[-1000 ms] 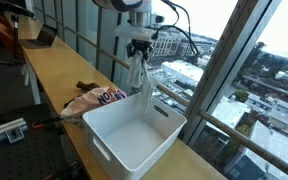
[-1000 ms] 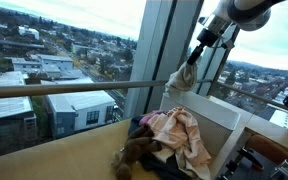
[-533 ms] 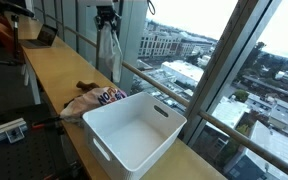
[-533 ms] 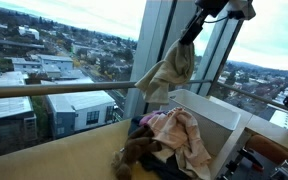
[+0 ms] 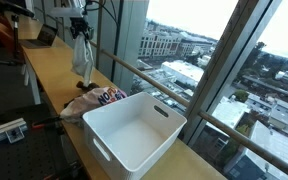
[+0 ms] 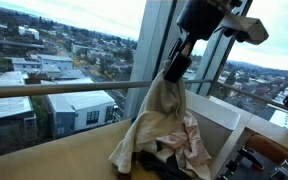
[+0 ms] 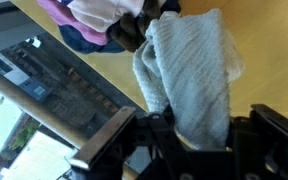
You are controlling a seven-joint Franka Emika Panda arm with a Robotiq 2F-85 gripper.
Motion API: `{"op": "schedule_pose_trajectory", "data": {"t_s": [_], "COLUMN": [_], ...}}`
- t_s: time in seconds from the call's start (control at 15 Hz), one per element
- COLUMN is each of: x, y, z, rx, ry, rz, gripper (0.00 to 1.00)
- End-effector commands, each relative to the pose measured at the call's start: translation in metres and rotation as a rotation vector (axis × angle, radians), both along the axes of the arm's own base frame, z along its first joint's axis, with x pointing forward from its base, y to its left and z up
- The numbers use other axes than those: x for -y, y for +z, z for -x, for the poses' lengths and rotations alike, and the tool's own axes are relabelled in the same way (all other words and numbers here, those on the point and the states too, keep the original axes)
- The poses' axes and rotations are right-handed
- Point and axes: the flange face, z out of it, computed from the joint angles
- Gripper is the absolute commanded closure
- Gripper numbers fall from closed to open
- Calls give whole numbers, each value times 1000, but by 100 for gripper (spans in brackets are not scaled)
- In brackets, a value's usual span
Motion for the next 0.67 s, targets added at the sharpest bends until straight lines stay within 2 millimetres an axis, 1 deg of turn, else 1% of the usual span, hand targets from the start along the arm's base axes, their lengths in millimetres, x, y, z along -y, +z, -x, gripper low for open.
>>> {"op": "schedule_pose_trajectory", "data": {"t_s": [0.0,0.2,0.47,0.53,0.6], "x": [7,28,67,76,84], "y": [-14,-18,-22,-25,-28], "z": [-19,-33,-48,-50,-51], "rx": [-17,-30,-38,-43,-50], "ry": [-36,-68,-110,-115,-120], "rz": [34,33,31,34,42], "gripper": [100,100,100,79,73]}}
